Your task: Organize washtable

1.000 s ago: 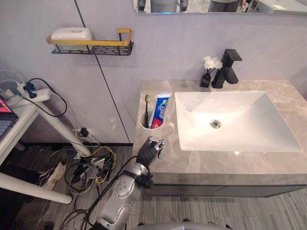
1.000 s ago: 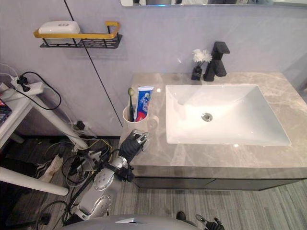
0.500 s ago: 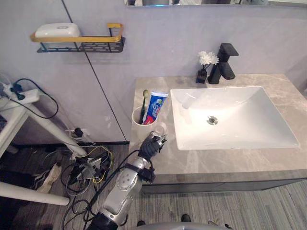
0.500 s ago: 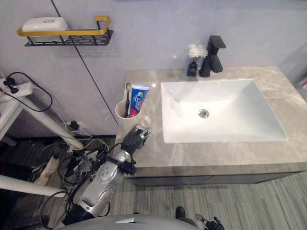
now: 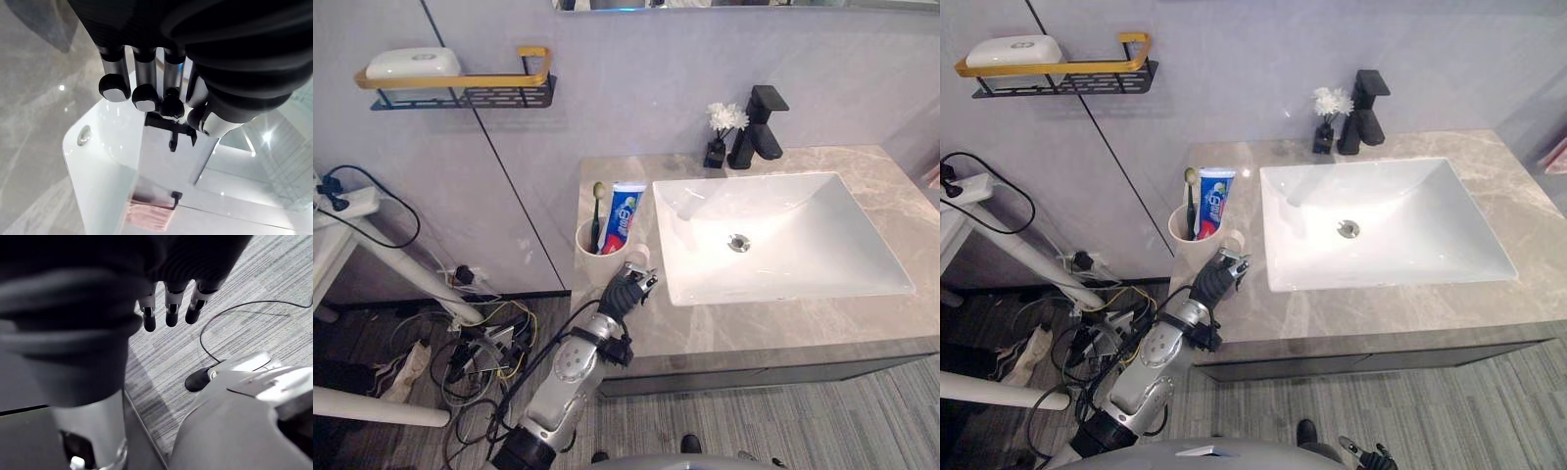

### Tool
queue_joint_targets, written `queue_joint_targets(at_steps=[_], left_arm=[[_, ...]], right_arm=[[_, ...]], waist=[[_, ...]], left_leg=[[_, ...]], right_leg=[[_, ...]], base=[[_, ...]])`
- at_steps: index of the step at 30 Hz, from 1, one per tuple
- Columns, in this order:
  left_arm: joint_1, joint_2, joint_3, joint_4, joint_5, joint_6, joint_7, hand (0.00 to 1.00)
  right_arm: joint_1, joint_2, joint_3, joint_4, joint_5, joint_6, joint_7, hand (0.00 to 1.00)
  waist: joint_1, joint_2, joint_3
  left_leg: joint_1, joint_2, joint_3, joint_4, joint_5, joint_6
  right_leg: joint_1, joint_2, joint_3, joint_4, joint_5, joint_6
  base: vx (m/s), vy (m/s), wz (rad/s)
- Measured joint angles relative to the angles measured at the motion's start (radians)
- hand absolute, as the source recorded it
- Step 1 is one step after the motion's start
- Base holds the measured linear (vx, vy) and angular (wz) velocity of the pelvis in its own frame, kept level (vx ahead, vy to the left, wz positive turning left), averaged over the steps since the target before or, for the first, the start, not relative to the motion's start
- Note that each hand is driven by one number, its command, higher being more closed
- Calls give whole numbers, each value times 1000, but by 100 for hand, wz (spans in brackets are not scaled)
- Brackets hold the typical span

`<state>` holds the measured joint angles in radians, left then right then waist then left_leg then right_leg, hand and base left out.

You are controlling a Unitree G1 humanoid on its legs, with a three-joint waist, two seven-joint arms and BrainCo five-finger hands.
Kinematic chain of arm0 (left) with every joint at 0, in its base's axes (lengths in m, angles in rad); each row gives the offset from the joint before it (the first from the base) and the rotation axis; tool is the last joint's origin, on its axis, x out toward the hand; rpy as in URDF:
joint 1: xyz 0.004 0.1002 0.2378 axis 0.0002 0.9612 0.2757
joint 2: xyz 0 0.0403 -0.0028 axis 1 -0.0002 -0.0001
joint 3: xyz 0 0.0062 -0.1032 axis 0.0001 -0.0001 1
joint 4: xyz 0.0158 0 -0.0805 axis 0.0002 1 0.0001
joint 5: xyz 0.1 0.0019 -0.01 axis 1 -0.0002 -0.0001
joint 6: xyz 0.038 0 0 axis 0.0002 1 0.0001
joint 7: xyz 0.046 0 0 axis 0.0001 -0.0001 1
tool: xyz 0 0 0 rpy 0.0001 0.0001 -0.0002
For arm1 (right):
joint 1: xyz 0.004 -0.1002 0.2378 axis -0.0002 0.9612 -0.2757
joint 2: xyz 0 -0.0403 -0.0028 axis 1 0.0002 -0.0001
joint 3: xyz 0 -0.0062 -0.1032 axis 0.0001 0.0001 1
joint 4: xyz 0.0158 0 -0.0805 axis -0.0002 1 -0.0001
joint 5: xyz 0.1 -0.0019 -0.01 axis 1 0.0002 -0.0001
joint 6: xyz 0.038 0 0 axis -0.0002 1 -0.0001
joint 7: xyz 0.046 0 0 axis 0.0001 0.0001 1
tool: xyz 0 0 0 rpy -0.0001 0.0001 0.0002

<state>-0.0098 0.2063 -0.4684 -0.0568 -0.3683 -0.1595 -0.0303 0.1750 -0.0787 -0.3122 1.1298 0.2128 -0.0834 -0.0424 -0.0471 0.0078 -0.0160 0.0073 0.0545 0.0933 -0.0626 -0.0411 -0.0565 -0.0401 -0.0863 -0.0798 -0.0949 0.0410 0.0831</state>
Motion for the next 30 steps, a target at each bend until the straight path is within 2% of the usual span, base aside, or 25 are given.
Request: queue_joint_targets(at_steps=[10,20,24,30], left_arm=[[48,0,12,-111,-23,-3,-4,100],[164,2,47,-239,-96,-12,-30,100],[178,2,48,-241,-95,-13,-29,100],[212,-10,97,-198,-94,-13,-26,100]], right_arm=[[1,-2,0,0,0,0,1,0],[2,-9,7,4,0,0,5,0],[6,-12,13,6,1,0,7,0],[6,-22,43,9,0,-1,6,0]], waist=[[3,6,0],[13,9,-2],[26,10,-2],[28,9,-2]], left_leg=[[1,0,-20,12,0,0],[7,-2,-46,16,5,1],[2,-2,-62,13,11,1],[1,-1,-71,3,20,-1]], right_leg=[[16,-2,-19,2,0,0],[39,-5,-47,3,0,-1],[41,-5,-66,3,-1,-1],[40,-4,-74,3,-2,-2]], base=[[-13,-2,5],[-9,0,8],[-32,-2,12],[-7,-1,5]])
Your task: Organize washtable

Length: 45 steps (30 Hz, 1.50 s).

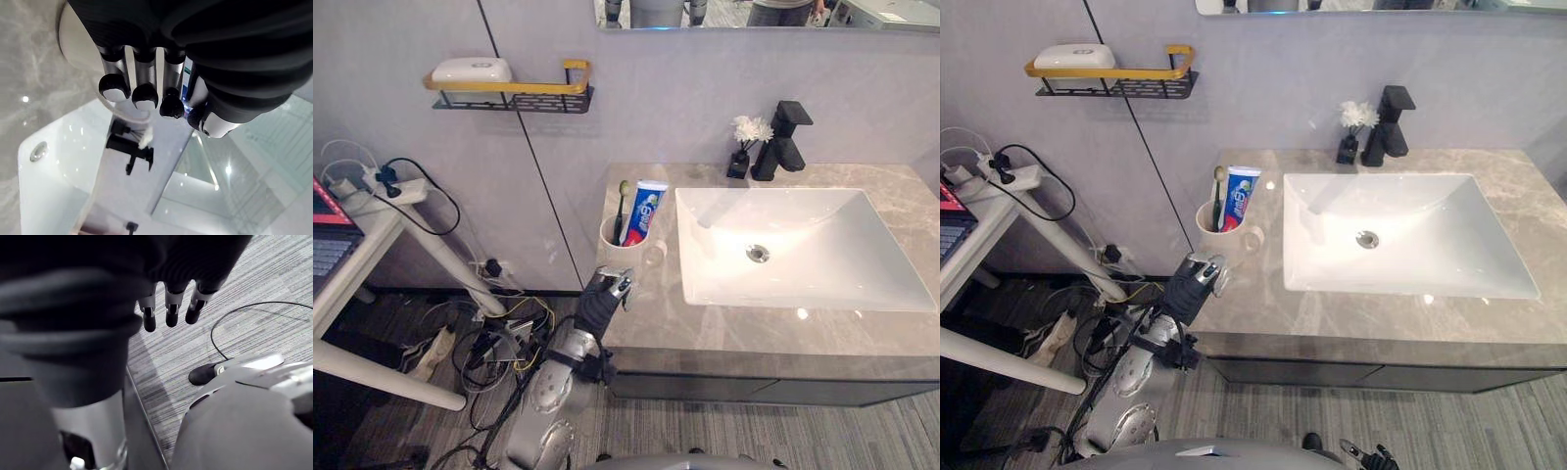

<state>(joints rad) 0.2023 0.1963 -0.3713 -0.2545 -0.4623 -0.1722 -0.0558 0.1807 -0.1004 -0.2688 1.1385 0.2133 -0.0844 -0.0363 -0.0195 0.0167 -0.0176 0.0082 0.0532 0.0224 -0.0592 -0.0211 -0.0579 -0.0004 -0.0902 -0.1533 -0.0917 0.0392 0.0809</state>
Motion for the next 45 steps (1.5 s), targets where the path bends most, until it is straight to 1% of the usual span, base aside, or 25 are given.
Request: queue_joint_targets(at_steps=[2,5,13,26,33,37,39,45], left_arm=[[0,-1,23,61,7,2,3,100],[0,-1,45,101,17,5,8,100],[-11,-2,100,148,19,11,33,100],[-93,-2,96,173,57,11,53,100],[-140,0,72,173,58,10,69,100],[-165,-1,54,173,58,10,71,100],[-179,-1,53,173,58,10,75,100],[-204,-1,39,173,58,10,89,100]], right_arm=[[0,0,0,0,0,0,0,0],[0,1,0,0,0,0,0,0],[-1,2,0,-1,0,1,0,0],[-1,2,-3,-4,0,1,2,0],[-1,3,-4,-6,0,1,3,0],[-1,3,-4,-9,0,1,4,0],[1,4,-6,-9,1,1,5,0],[2,3,-8,-9,0,1,10,0]], waist=[[-1,-1,0],[-1,-3,0],[-1,-12,-1],[-4,-14,0],[-22,-13,0],[-24,-12,0],[-29,-8,-3],[-28,-5,-4]], left_leg=[[0,0,1,-1,0,0],[-1,0,3,-3,0,0],[0,0,23,-5,0,1],[-2,2,54,-10,-1,2],[-4,2,65,-10,-2,2],[-9,5,85,-10,-4,2],[-17,5,89,-8,-4,2],[-20,5,95,-7,-4,2]], right_leg=[[-1,0,1,0,0,0],[-4,0,3,0,0,0],[-14,1,20,0,0,0],[-34,4,53,-4,7,-1],[-40,5,61,-5,9,0],[-60,8,89,-5,17,0],[-69,8,91,-5,19,0],[-73,9,95,-6,21,-1]], base=[[0,0,0],[0,0,0],[11,1,-6],[2,1,-7],[0,1,-4],[-8,2,-18],[-3,1,-8],[0,0,-1]])
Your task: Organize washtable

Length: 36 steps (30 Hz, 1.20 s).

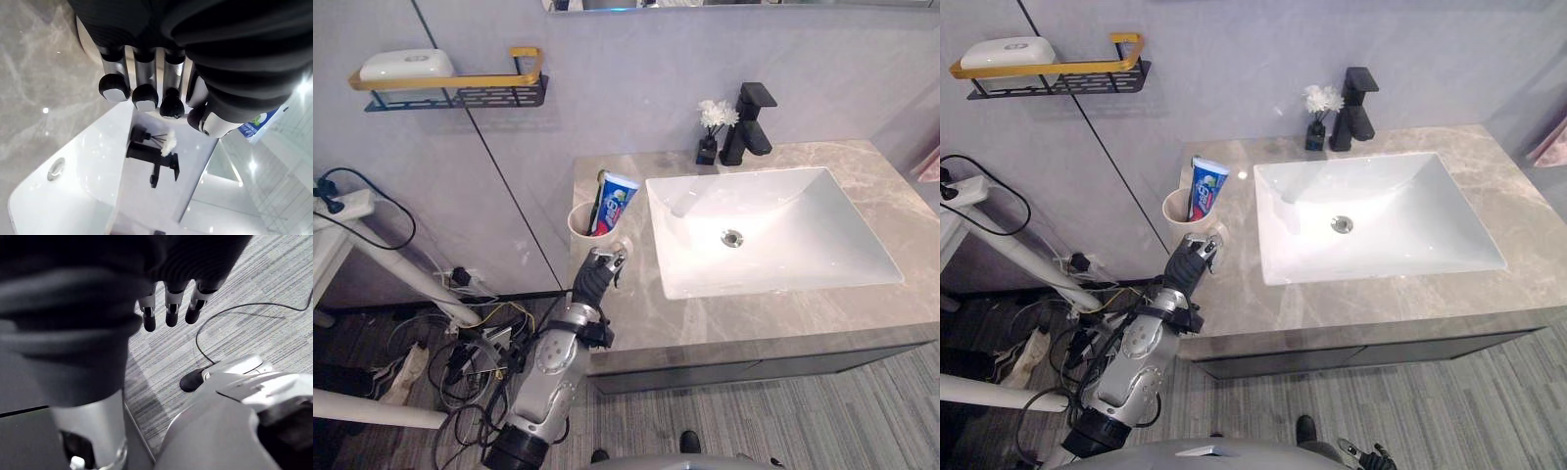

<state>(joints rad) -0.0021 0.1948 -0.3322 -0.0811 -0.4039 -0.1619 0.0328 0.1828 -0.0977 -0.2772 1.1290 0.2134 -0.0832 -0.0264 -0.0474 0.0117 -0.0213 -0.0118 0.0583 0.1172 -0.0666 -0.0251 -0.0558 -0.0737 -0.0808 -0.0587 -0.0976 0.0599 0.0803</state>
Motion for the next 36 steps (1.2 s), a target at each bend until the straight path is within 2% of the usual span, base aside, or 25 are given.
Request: queue_joint_targets(at_steps=[19,27,36], left_arm=[[-10,-1,-11,22,0,0,17,100],[-81,-5,-65,42,0,0,18,100],[-126,-10,-71,63,-1,0,22,100]], right_arm=[[16,2,-7,-30,-1,1,4,0],[17,2,-7,-31,-1,0,4,0],[17,2,-9,-33,0,0,4,0]], waist=[[0,8,-4],[-2,9,-4],[-6,9,-5]], left_leg=[[-8,0,10,0,0,0],[-4,0,14,0,0,0],[-2,0,22,-2,0,0]], right_leg=[[-16,1,15,-1,6,-1],[-14,1,18,-1,8,0],[-16,2,25,-1,9,0]], base=[[-1,1,-2],[-2,1,-1],[1,0,-1]])
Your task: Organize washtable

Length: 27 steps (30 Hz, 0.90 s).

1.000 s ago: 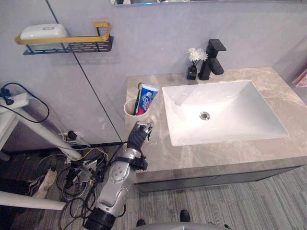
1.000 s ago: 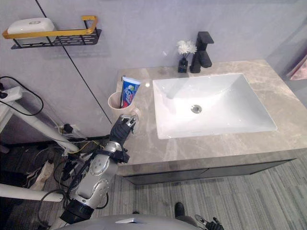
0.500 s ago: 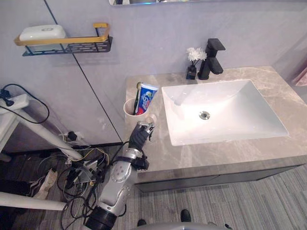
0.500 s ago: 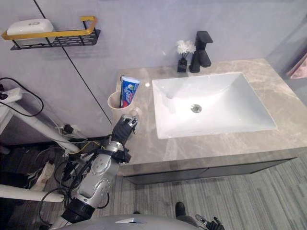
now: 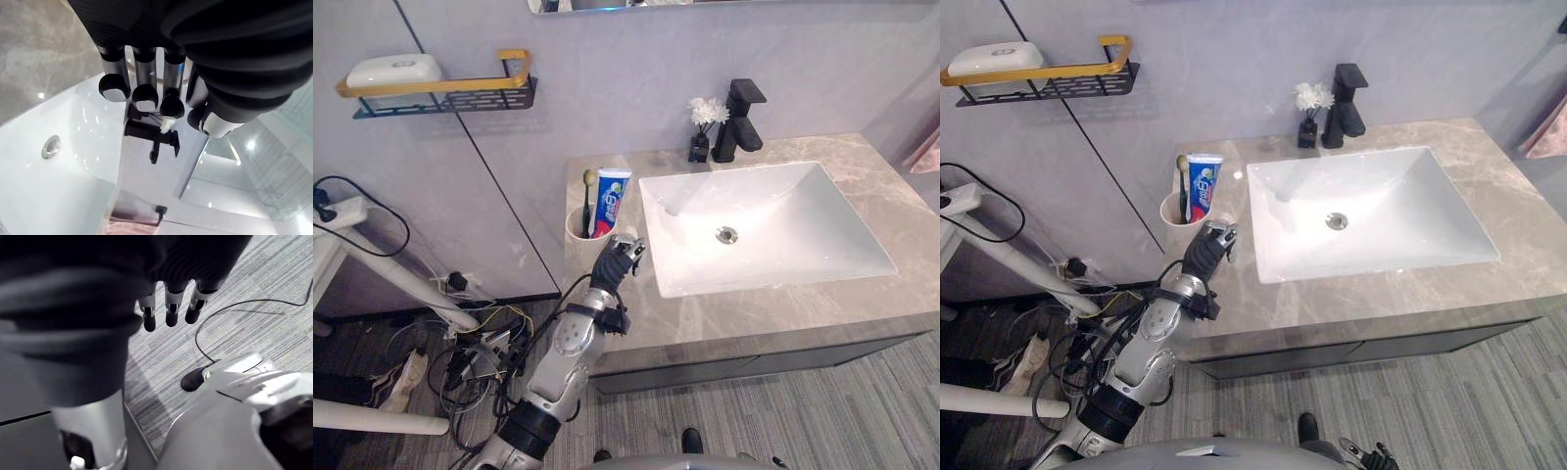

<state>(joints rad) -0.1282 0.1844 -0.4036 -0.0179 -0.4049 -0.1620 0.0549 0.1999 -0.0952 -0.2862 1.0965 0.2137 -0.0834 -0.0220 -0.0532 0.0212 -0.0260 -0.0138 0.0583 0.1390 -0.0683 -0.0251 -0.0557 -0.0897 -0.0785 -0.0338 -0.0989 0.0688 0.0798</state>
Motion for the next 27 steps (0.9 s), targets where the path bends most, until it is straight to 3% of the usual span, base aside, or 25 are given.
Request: queue_joint_targets(at_steps=[14,19,27], left_arm=[[26,1,2,-6,-2,0,-7,100],[144,1,12,-118,-15,-2,-40,100],[264,4,59,-149,-41,-1,-60,100]], right_arm=[[2,-1,-3,0,0,-1,1,0],[8,-2,-4,0,1,-1,1,0],[10,-3,-2,2,2,-2,1,0]], waist=[[5,12,-8],[11,19,-12],[13,18,-12]], left_leg=[[2,0,-6,3,0,0],[2,0,-15,4,0,0],[0,0,-39,10,2,-1]], right_leg=[[4,0,-1,0,6,0],[9,-1,-10,0,6,0],[23,-3,-34,0,3,-2]], base=[[0,0,1],[-1,-1,4],[-19,-2,9]])
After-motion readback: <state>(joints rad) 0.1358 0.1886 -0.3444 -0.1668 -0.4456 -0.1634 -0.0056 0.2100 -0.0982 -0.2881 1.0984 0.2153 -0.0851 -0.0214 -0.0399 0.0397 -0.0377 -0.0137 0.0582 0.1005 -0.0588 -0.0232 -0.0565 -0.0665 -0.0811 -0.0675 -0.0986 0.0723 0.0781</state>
